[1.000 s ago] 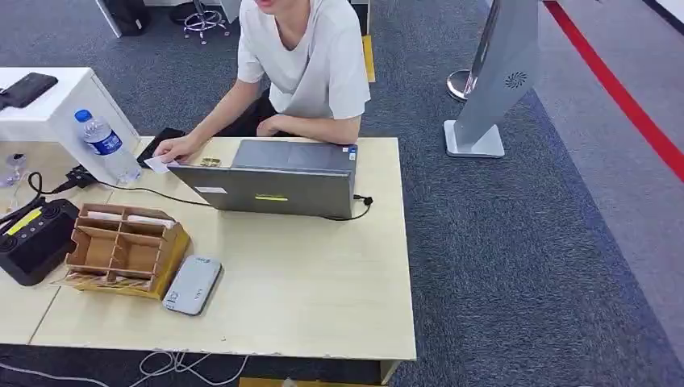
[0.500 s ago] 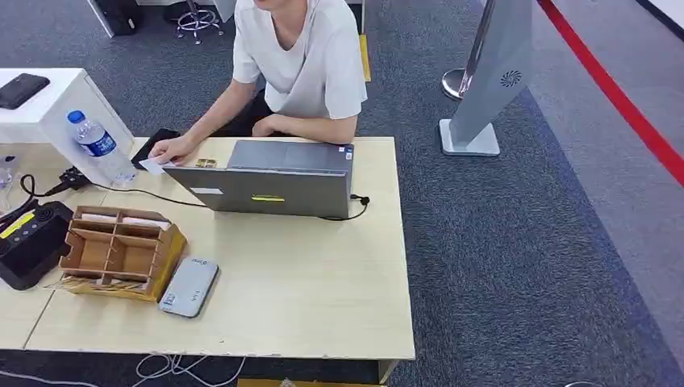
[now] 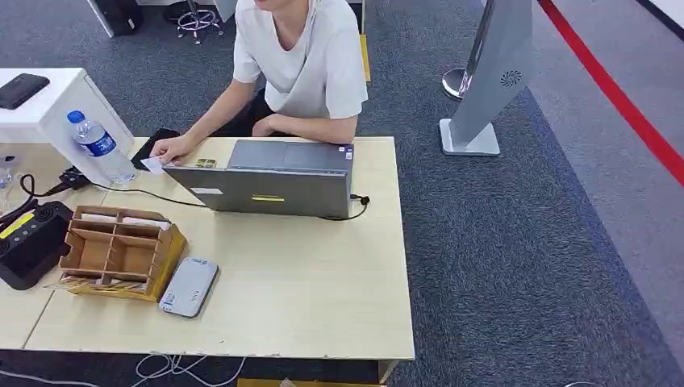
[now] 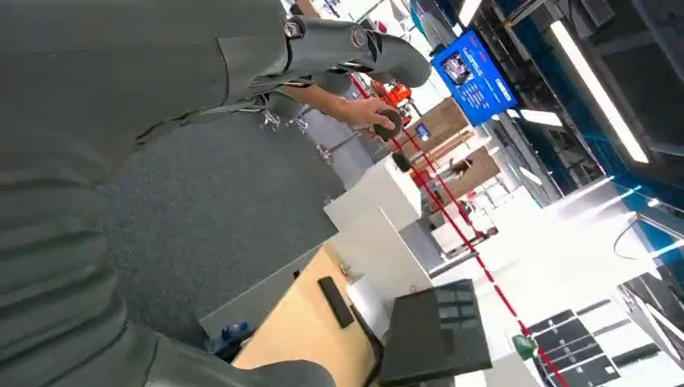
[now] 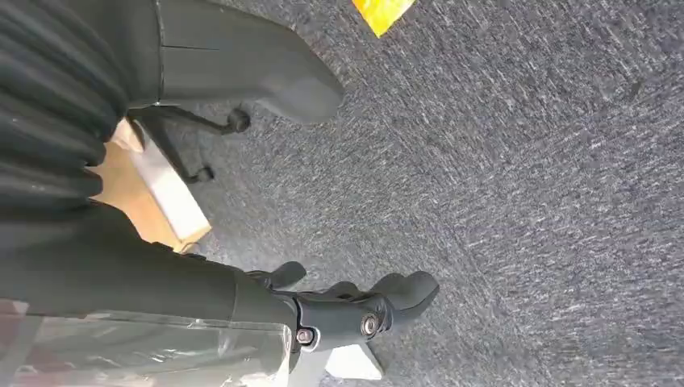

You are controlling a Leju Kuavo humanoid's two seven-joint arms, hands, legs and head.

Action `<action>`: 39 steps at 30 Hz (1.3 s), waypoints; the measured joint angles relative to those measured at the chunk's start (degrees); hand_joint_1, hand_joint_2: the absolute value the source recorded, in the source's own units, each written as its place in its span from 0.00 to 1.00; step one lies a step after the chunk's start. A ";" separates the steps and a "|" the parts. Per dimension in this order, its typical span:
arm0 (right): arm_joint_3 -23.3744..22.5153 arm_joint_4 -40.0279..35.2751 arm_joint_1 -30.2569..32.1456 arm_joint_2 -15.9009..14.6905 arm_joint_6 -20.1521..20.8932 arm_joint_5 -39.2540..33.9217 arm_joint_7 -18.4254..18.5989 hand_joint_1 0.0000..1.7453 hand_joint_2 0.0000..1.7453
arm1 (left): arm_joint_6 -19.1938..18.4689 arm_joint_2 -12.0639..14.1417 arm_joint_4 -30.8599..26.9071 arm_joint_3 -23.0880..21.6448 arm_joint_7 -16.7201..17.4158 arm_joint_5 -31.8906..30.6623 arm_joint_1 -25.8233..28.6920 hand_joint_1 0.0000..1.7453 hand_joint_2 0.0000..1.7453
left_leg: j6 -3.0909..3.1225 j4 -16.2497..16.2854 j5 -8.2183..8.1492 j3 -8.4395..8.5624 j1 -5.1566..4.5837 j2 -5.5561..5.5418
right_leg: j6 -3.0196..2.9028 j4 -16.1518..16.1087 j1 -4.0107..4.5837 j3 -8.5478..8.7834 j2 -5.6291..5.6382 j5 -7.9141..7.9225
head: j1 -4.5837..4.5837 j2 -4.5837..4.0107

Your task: Pass the card to the sensor for recognition and then transmit it.

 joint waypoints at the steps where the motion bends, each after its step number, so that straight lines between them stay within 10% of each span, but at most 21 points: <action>1: 0.00 0.02 0.00 0.00 0.00 0.09 0.00 0.00 1.00 | 0.00 0.00 0.04 -0.02 0.00 0.00 0.00 0.00 1.00 | 0.00 0.00 0.00 0.00 0.00 0.00 | 0.00 0.00 0.00 0.00 0.00 0.00 | 0.00 0.00; 10: 0.02 0.11 -0.01 -0.04 0.22 0.00 -0.04 0.00 1.00 | 2.17 -0.67 -0.15 -0.04 -3.37 -2.76 1.33 0.00 1.00 | 0.00 0.01 -0.01 0.02 -0.02 0.02 | 0.00 -0.01 -0.02 0.00 0.03 0.00 | 0.02 0.00; 15: 0.04 0.31 -0.21 0.00 0.50 -0.37 -0.55 0.00 1.00 | 13.11 -17.70 -13.04 -0.04 -16.68 -10.10 7.14 0.00 1.00 | 0.15 -0.50 0.07 0.47 -0.85 0.16 | 0.10 0.02 -0.82 0.08 0.12 -0.06 | -0.37 -0.02; 21: 0.04 0.42 -0.39 -0.07 0.61 -0.55 -0.46 0.00 1.00 | 5.11 -27.30 -28.27 -0.02 -13.00 -20.55 7.64 0.00 1.00 | 0.08 -0.11 -0.02 0.07 -0.38 0.09 | 0.08 0.01 -0.36 0.03 0.08 0.02 | -0.37 0.00; 39: 0.04 0.39 -0.38 -0.11 0.61 -0.57 -0.37 0.00 1.00 | 3.04 -33.20 -44.54 0.15 -10.71 -26.14 6.93 0.00 1.00 | 0.09 -0.10 -0.02 0.09 -0.33 0.13 | 0.11 0.02 -0.32 -0.02 0.12 0.04 | -0.31 0.00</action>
